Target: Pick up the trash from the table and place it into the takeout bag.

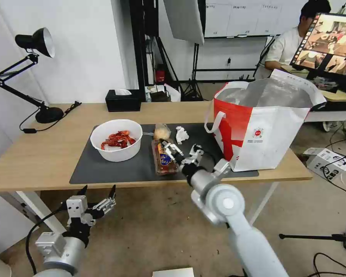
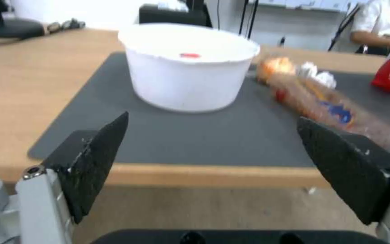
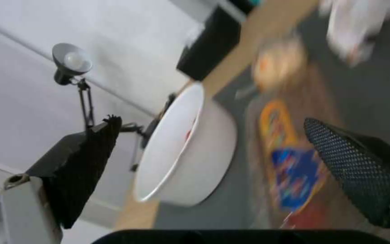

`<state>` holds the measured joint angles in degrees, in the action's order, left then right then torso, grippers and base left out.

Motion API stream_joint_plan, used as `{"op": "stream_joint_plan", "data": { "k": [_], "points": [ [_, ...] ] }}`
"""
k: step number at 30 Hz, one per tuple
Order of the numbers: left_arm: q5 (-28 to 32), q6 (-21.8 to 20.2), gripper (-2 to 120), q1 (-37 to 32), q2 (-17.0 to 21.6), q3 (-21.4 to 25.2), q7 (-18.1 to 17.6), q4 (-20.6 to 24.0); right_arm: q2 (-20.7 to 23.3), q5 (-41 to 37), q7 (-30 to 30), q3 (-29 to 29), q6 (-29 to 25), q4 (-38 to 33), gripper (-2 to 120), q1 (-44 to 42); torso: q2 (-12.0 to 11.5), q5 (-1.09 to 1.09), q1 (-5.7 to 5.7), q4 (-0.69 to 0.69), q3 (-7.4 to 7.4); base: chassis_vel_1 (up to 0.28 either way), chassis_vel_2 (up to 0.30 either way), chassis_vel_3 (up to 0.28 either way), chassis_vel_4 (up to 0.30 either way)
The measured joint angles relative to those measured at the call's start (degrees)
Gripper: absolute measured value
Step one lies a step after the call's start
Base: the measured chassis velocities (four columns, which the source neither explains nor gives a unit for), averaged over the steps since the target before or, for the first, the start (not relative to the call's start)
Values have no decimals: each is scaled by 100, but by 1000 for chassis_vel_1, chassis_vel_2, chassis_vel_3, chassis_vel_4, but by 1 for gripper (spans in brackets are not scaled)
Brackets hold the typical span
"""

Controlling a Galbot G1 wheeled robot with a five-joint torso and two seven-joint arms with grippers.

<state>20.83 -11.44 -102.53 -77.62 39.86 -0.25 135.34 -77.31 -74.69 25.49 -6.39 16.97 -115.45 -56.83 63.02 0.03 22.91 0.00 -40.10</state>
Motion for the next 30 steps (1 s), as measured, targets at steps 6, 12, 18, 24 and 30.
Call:
{"op": "stream_joint_plan", "data": {
  "k": [6, 12, 18, 24, 30],
  "points": [
    [-15, 81, 100, -98, -52, 45, 19, 3, 467, 940, -537, -82, 60, 102, 100, 199, 0, -1, 1, 0, 0, 0, 0, 0, 0],
    [-95, 117, 100, -79, -119, -22, 30, -14, 884, 2424, -1309, -78, 48, 244, 100, 344, 0, -2, 0, 0, -1, 0, 0, 0, 0],
    [-136, 111, 100, -56, -118, -69, 31, -31, 1188, 4309, -2112, -62, -287, 448, 100, 239, 0, -2, 0, 0, 0, 0, 0, 0, 0],
    [-141, 104, 100, -49, -77, -30, 31, -34, 1461, 5442, -2571, -122, -419, 551, 100, 190, 0, -3, 0, 0, 0, 0, 0, 0, 0],
    [-137, 102, 100, -40, -66, -17, 31, -28, 1496, 5568, -2721, -194, -382, 575, 100, 49, 0, -2, 0, 0, 0, 0, 0, 0, 0]
  ]
}}
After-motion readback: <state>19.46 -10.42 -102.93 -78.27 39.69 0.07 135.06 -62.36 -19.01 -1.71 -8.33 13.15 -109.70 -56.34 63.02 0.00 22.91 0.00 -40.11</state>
